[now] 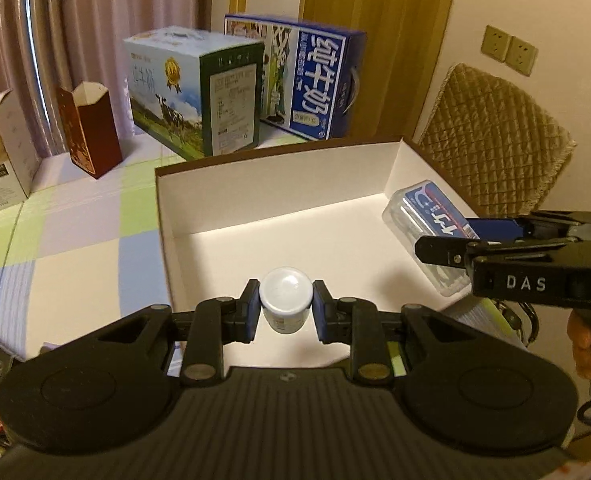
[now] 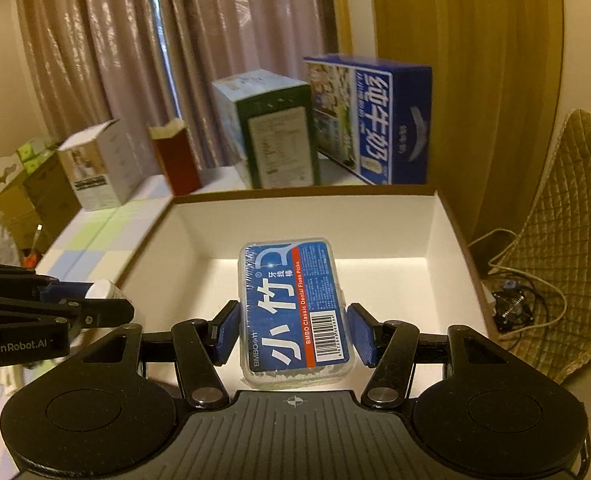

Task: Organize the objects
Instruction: 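Carry the bottle and toothpick box into the brown cardboard box with both tools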

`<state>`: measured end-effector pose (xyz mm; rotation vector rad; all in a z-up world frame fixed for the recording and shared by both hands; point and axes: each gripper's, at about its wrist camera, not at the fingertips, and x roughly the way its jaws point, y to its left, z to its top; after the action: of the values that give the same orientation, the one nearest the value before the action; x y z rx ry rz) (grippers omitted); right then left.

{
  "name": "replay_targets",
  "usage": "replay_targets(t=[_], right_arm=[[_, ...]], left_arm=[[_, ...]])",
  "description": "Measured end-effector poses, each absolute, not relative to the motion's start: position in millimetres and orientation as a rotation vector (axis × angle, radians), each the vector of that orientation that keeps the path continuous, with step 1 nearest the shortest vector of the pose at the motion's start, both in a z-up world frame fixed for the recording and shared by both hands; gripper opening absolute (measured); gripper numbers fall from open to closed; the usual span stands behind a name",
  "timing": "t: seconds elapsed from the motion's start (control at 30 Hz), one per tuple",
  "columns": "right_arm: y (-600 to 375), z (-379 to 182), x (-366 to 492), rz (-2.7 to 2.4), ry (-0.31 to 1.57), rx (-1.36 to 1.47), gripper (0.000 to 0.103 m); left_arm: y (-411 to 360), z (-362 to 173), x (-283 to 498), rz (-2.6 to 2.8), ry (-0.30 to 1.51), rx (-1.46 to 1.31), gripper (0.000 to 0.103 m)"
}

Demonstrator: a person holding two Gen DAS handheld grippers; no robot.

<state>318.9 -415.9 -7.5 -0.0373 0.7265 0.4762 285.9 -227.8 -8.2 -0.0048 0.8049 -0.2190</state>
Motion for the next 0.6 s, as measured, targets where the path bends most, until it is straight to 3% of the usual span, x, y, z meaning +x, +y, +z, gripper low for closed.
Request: replay_targets(t=[0.6], right_arm=[[-418,-82,387,0.471,0.977,-0.094,0.055]], left_arm=[[-262,-81,356,-0.200,1.044,-0.056,0.023]])
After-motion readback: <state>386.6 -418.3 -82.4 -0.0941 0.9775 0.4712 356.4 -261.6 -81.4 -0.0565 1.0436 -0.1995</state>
